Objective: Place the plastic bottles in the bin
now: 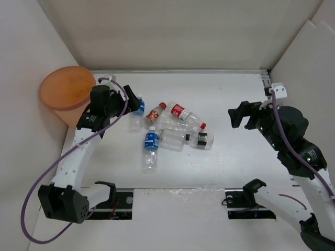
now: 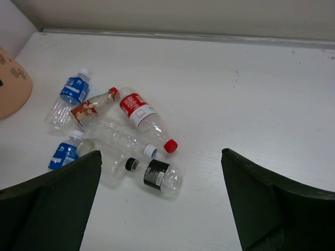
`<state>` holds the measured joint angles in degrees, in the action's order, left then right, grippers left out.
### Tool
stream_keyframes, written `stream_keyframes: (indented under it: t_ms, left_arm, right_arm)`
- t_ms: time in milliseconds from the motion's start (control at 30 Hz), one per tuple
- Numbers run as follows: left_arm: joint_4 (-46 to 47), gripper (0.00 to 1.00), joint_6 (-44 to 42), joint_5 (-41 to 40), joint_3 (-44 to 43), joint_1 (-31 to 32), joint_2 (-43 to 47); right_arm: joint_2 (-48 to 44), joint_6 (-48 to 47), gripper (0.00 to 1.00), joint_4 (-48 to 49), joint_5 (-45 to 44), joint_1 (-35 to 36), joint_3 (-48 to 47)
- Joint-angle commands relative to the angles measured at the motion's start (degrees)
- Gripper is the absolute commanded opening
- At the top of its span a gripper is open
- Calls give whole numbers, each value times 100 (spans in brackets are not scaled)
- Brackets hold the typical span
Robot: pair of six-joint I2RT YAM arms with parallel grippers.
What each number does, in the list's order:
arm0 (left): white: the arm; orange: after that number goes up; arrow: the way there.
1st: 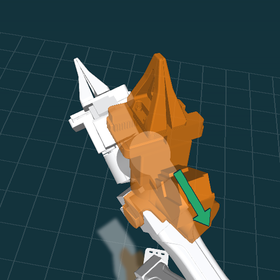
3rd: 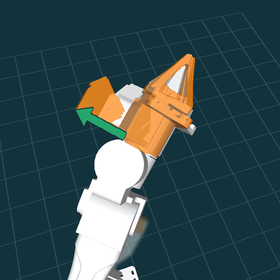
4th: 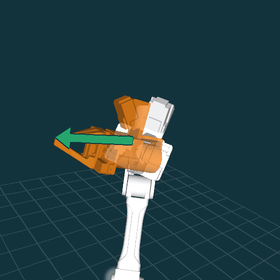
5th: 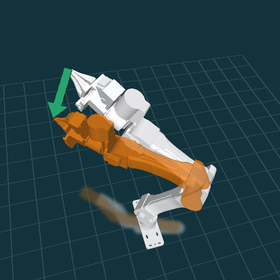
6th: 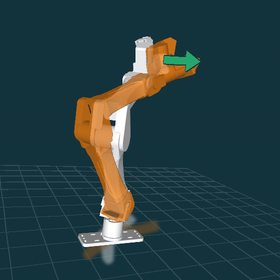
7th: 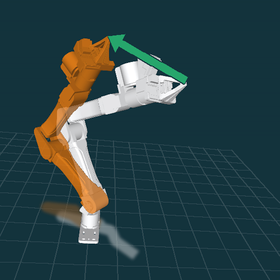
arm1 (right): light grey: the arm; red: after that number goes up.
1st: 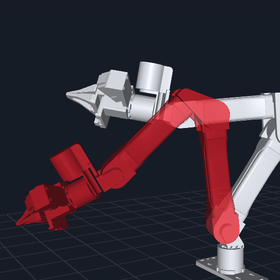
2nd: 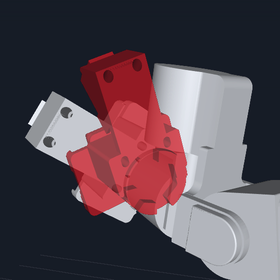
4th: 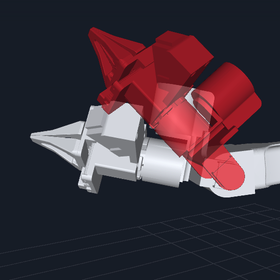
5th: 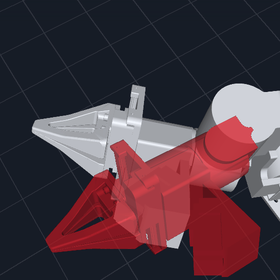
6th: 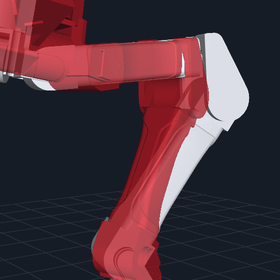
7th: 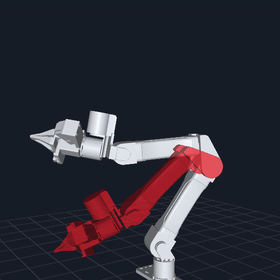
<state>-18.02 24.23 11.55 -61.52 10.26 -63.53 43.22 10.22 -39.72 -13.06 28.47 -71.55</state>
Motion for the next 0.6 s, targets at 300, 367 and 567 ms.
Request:
stream_keyframes:
  t_ms: [300,367,567]
  left_arm:
    - [-79,100,47,286,-53,-33,-397]
    - [-79,100,-6,286,-53,-33,-345]
    - [36,100,-6,59,-1,-33,24]
  right_arm:
    - [438,-73,100,342,496,-43,168]
    - [844,-73,100,413,821,-43,168]
    - [2637,-20,100,1106,1569,10,220]
